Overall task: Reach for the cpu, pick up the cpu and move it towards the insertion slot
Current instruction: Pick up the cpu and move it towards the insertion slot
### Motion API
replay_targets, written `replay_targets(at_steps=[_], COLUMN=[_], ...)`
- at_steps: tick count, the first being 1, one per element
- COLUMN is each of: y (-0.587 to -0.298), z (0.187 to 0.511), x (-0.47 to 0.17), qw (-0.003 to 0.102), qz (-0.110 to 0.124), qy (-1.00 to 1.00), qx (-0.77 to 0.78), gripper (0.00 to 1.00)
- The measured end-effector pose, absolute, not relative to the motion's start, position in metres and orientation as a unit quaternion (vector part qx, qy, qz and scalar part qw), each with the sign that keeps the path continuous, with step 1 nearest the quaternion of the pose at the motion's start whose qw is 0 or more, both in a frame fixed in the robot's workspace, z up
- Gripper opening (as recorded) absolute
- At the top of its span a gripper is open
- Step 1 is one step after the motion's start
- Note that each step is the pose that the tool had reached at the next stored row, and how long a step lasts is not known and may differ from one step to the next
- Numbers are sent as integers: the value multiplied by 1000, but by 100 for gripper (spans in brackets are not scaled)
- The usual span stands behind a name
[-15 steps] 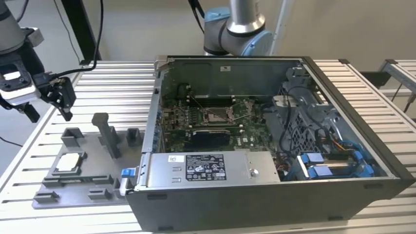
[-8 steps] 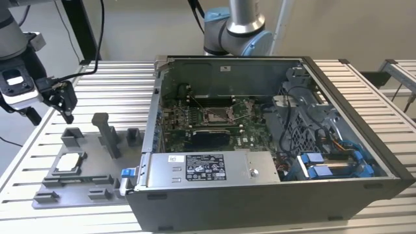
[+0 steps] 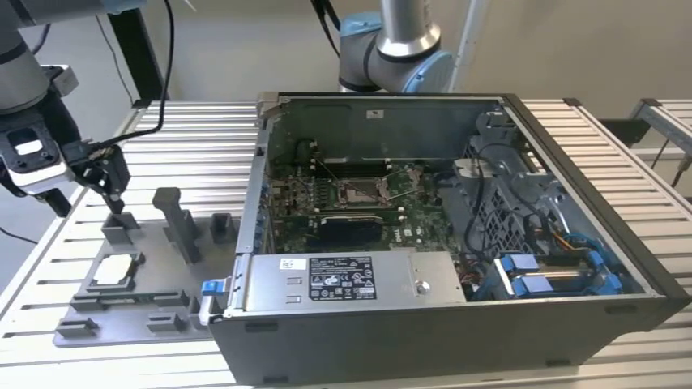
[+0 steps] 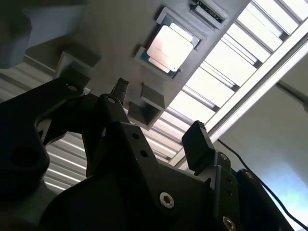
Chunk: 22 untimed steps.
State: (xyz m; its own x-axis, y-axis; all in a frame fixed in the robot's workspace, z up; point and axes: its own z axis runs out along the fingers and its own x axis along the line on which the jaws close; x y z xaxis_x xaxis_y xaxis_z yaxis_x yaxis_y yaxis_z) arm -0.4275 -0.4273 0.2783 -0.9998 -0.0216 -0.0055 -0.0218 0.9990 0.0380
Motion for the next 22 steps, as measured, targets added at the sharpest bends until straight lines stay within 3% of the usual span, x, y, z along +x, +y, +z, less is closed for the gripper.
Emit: replay_targets(at_steps=[22], y=[-445], z=[250], x=[-429], qw=[3], qz=[20], qy=[1000], qx=[-11], gripper=[100])
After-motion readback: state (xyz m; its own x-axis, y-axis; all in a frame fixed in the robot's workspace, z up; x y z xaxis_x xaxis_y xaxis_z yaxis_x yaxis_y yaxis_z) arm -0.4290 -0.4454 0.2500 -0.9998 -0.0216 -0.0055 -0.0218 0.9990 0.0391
